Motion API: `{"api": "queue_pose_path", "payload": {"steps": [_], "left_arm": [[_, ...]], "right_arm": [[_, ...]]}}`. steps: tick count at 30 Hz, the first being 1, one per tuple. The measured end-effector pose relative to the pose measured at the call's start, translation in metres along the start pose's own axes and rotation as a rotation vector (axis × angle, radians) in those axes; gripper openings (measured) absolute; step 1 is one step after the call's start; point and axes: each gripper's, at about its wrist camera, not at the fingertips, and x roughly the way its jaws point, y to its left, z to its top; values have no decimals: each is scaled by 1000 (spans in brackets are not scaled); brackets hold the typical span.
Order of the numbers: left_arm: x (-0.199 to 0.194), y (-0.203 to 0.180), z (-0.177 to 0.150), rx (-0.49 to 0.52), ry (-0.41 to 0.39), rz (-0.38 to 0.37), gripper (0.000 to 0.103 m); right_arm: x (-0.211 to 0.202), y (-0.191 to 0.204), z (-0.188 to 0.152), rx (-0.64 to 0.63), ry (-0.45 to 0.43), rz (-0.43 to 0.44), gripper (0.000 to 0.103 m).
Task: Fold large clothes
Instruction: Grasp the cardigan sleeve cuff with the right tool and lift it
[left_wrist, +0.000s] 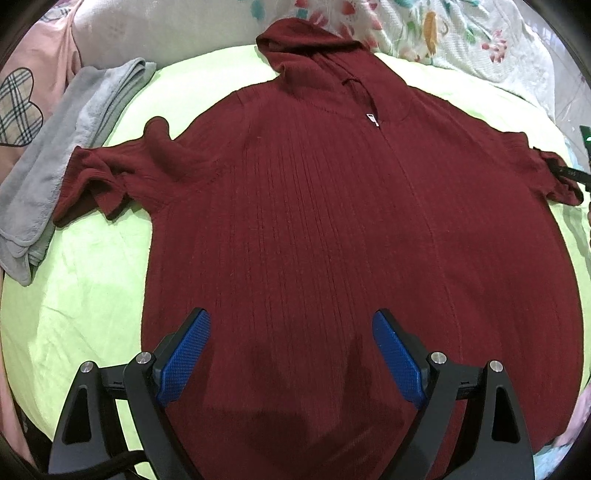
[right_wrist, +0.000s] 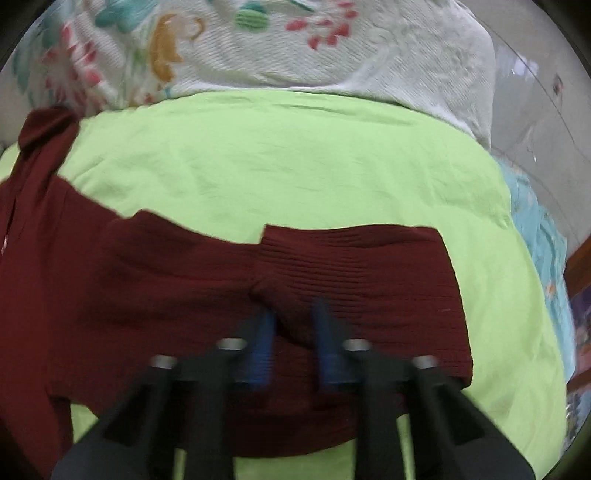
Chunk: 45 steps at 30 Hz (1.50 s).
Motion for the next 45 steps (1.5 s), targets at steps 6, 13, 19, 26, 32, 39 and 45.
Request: {"api": "queue_pose_path", "payload": {"steps": [6, 13, 19, 26, 32, 39, 45], "left_arm": [[6, 2, -3, -3, 21, -12, 90], [-1, 12, -4, -32, 2, -41, 90], [-3, 35, -3, -78, -7, -59, 90], [0, 63, -3, -160, -15, -139, 90], [14, 77, -1, -209, -7, -203, 90], [45, 75, 37, -248, -2, -347, 90], [91, 69, 84, -278, 29, -369, 88]], "right_arm": [[-35, 15, -3, 123, -38, 156, 6], [-63, 119, -9, 230, -27, 574, 6], [-63, 245, -7, 231, 48, 848, 6], [-44, 377, -9, 200, 162, 1041, 6], [-23, 436, -21, 157, 250, 1097, 10], [-43, 389, -28, 185, 186, 1094, 37], [-84, 282, -45, 292, 40, 986, 37]]}}
